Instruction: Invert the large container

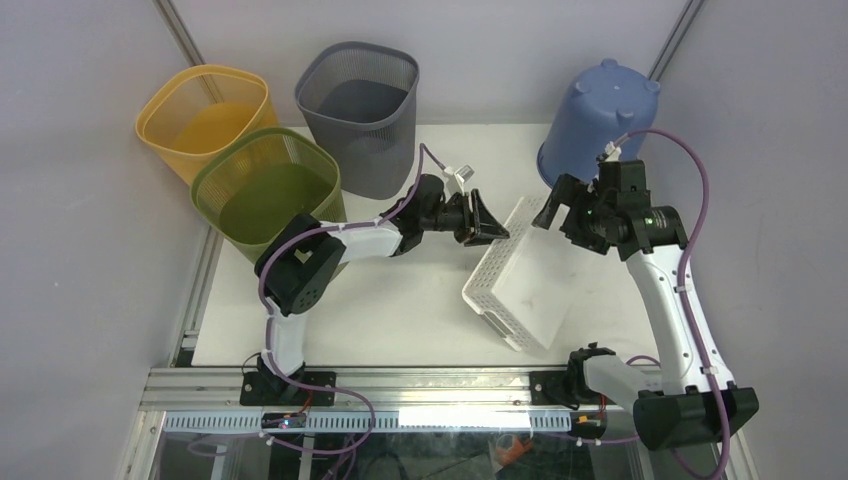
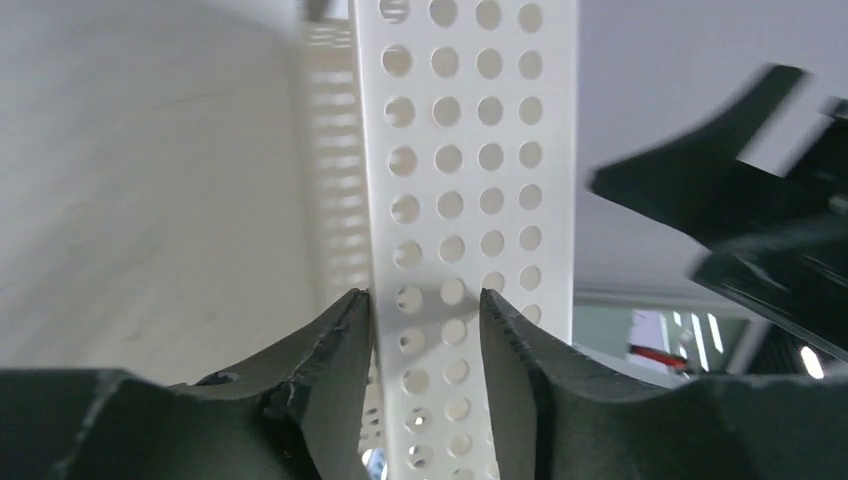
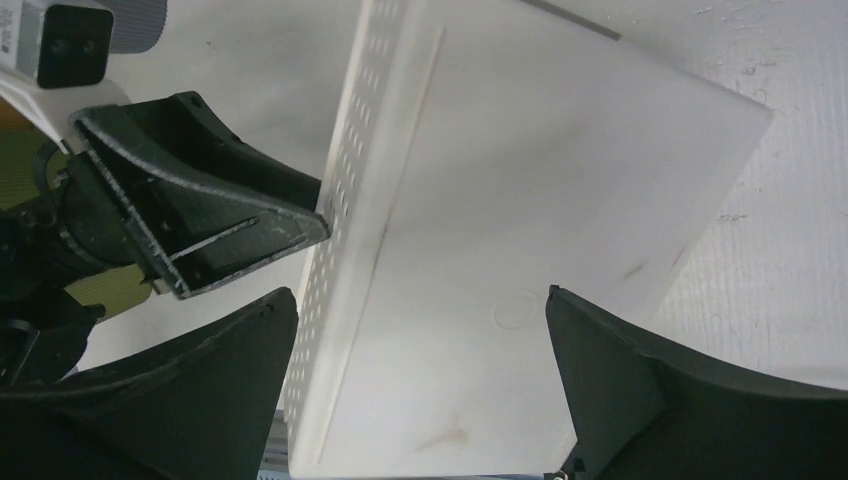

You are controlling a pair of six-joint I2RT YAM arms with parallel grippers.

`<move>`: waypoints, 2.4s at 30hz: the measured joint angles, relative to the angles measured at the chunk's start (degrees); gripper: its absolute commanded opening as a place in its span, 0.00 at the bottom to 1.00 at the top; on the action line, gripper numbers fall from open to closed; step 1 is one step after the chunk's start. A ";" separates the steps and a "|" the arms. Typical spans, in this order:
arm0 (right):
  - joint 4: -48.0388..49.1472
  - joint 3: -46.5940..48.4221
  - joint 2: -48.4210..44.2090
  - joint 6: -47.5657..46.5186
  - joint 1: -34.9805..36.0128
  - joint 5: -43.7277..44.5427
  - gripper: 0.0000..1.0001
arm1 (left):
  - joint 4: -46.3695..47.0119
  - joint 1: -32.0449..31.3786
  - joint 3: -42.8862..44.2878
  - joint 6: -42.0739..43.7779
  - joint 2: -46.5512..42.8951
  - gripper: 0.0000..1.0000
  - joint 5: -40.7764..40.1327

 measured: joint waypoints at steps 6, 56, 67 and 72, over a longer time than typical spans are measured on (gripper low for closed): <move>-0.31 -2.34 -0.46 -0.07 0.00 -0.76 1.00 | -20.15 0.70 1.77 12.96 0.90 0.50 -5.68; 9.40 -17.90 8.33 25.68 30.73 12.72 1.00 | -71.95 2.97 14.34 33.14 -29.42 0.73 -49.18; 9.60 -15.98 17.18 26.14 34.47 14.05 1.00 | -71.65 2.97 13.68 33.00 -29.11 0.74 -47.50; 7.21 -17.16 16.85 26.16 23.23 18.03 1.00 | -71.63 2.97 13.22 33.00 -29.11 0.74 -47.23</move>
